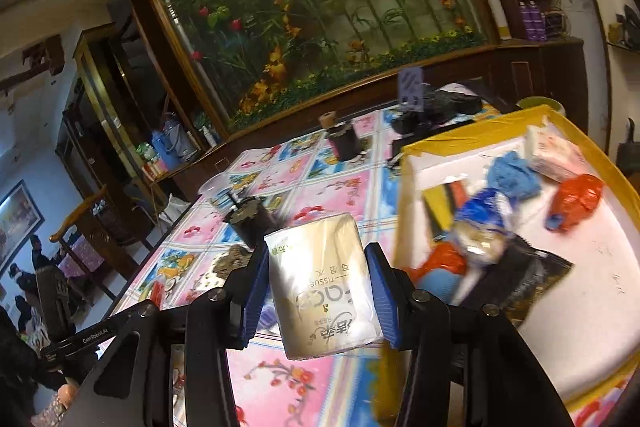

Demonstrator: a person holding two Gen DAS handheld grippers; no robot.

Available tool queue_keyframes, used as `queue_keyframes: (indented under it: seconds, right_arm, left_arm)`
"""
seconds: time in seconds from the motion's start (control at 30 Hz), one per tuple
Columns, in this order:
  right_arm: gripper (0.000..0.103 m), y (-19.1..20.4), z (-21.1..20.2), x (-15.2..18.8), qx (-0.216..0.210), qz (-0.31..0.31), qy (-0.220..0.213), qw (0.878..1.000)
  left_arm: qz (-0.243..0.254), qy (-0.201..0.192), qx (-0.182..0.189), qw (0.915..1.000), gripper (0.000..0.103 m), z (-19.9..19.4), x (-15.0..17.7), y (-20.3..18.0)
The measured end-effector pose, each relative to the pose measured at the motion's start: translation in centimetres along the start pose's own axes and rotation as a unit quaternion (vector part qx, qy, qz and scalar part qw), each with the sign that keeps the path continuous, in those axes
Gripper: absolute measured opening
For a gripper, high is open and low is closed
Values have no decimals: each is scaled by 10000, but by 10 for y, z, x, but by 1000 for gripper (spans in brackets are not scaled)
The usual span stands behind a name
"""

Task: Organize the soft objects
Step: 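Lower both packs into the white box and open both grippers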

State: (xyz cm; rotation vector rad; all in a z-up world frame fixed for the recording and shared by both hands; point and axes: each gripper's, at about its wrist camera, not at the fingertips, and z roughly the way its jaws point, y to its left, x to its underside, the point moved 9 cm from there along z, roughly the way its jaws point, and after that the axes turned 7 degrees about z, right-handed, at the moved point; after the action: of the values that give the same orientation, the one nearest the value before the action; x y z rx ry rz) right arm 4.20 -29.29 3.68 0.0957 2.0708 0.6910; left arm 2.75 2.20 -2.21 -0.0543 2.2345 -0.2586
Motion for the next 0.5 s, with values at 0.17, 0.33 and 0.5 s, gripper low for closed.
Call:
queue_keyframes:
  seconds: [0.17, 0.33, 0.5]
  right_arm:
    - [51, -35, -29, -4, 176, 386, -136, 9990]
    - [51, -64, -65, -10, 518, 437, -349, 9971]
    - [51, -97, -95, -17, 778, 700, -559, 9929]
  left_arm:
    - [2, -52, -28, 10000, 41, -1, -1, -3]
    - [-38, -126, 296, 9995, 41, -2, -5, -22]
    - [369, -24, 730, 9966, 41, 6, -8, -77]
